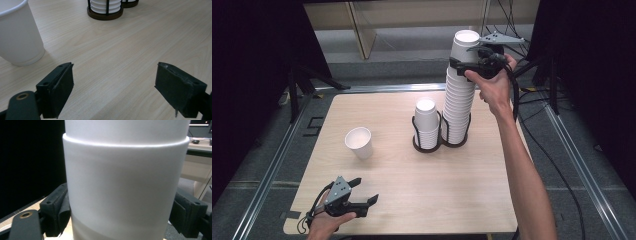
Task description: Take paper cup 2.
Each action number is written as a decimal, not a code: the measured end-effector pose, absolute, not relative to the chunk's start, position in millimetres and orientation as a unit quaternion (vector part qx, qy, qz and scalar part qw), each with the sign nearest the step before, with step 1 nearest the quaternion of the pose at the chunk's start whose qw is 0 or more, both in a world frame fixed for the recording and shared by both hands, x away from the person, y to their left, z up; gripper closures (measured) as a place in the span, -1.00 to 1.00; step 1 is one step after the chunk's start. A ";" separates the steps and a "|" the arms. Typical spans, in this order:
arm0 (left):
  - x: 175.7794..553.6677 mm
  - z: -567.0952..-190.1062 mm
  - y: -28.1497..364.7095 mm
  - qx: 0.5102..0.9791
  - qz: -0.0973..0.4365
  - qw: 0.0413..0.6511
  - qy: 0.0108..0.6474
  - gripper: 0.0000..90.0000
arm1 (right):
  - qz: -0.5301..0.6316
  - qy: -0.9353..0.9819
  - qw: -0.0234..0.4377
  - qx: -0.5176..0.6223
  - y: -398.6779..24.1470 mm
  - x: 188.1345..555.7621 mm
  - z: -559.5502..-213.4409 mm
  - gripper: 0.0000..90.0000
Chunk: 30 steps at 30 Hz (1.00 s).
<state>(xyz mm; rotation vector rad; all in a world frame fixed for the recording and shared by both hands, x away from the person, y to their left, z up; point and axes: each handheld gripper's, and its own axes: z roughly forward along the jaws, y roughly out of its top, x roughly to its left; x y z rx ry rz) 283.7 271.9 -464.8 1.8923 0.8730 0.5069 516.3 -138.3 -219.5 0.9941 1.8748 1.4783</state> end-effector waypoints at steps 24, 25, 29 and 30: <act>283.7 -467.9 269.1 0.780 0.198 0.474 0.356 -0.67 | 0.608 0.646 0.304 0.346 -158.2 486.9 -150.7 -0.60; 283.8 -467.9 268.9 0.781 0.198 0.473 0.356 -0.67 | 0.614 0.642 0.302 0.344 -159.5 484.5 -148.5 -0.60; 283.7 -468.1 268.1 0.782 0.198 0.472 0.355 -0.67 | 0.622 0.637 0.307 0.336 -165.8 474.1 -139.7 -0.59; 283.8 -468.1 268.3 0.783 0.198 0.472 0.355 -0.67 | 0.622 0.636 0.306 0.340 -167.3 471.1 -138.4 -0.59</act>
